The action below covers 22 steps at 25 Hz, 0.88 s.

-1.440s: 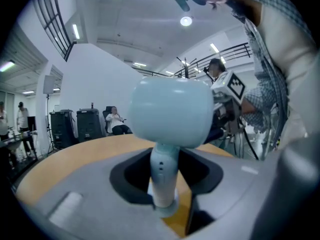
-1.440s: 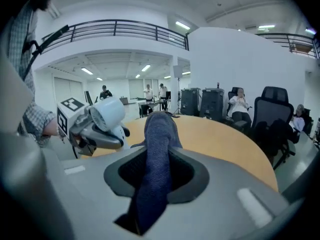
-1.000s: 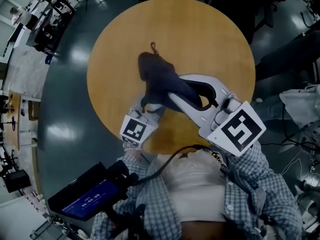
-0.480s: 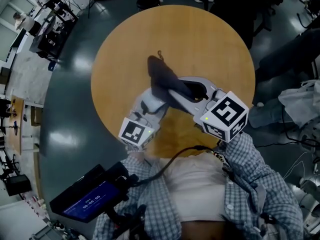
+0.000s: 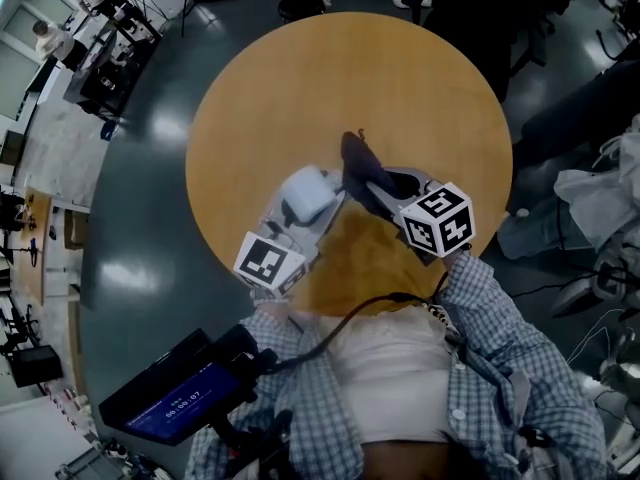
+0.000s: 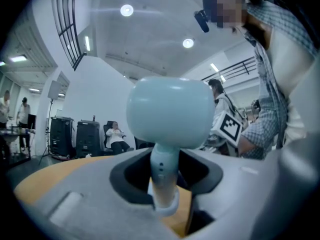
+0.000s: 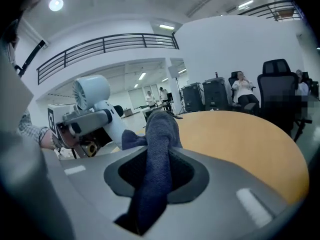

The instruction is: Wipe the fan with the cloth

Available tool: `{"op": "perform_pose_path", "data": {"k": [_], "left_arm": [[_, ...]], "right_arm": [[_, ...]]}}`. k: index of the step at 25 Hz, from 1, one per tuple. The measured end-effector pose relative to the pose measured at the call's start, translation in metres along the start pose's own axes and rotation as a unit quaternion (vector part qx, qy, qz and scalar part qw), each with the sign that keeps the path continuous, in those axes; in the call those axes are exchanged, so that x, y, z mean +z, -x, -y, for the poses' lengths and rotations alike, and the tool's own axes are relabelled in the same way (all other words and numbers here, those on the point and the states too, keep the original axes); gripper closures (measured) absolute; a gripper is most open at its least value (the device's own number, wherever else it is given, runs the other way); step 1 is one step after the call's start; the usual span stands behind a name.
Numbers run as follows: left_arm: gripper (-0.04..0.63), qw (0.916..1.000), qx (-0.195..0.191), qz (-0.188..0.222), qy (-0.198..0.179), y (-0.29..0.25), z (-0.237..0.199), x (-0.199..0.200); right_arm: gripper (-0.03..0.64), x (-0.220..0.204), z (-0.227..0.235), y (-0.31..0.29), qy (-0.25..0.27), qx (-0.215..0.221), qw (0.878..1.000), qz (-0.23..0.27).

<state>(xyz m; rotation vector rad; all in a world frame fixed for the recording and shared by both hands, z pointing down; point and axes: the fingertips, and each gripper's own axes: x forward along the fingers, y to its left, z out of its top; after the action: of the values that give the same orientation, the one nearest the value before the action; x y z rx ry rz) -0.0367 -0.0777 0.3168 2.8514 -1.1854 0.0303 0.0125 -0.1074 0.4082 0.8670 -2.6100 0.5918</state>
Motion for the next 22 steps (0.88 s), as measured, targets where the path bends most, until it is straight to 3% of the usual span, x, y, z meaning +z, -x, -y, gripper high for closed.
{"op": "perform_pose_path", "data": {"k": [2,5,8,11,14,16,22], "left_arm": [[0.446,1.0000,0.002,-0.007,0.000,0.000,-0.003,-0.003],[0.446,0.9999,0.003,-0.010,0.001,0.001,-0.007,-0.005],[0.446,1.0000,-0.002,-0.004,-0.002,0.000,-0.009,-0.009],[0.446,1.0000,0.003,-0.003,0.000,-0.002,-0.014,-0.009],[0.446,1.0000,0.006,0.001,0.005,-0.005,-0.013,-0.003],[0.446,0.9999,0.010,-0.003,0.005,-0.005,-0.013,0.003],[0.446,0.9997,0.006,0.021,0.006,-0.001,-0.015,0.018]], "right_arm": [[0.522,0.003,0.001,0.008,-0.005,-0.008,1.000,0.015],[0.522,0.046,-0.019,0.039,0.005,0.008,0.996,0.093],[0.522,0.105,-0.061,0.082,0.061,0.041,0.981,0.178],[0.522,0.148,-0.113,0.109,0.136,0.084,0.963,0.216],[0.522,0.158,-0.153,0.114,0.174,0.121,0.955,0.208],[0.522,0.152,-0.158,0.105,0.191,0.121,0.956,0.188],[0.521,0.099,-0.113,0.058,0.135,0.098,0.978,0.122]]}}
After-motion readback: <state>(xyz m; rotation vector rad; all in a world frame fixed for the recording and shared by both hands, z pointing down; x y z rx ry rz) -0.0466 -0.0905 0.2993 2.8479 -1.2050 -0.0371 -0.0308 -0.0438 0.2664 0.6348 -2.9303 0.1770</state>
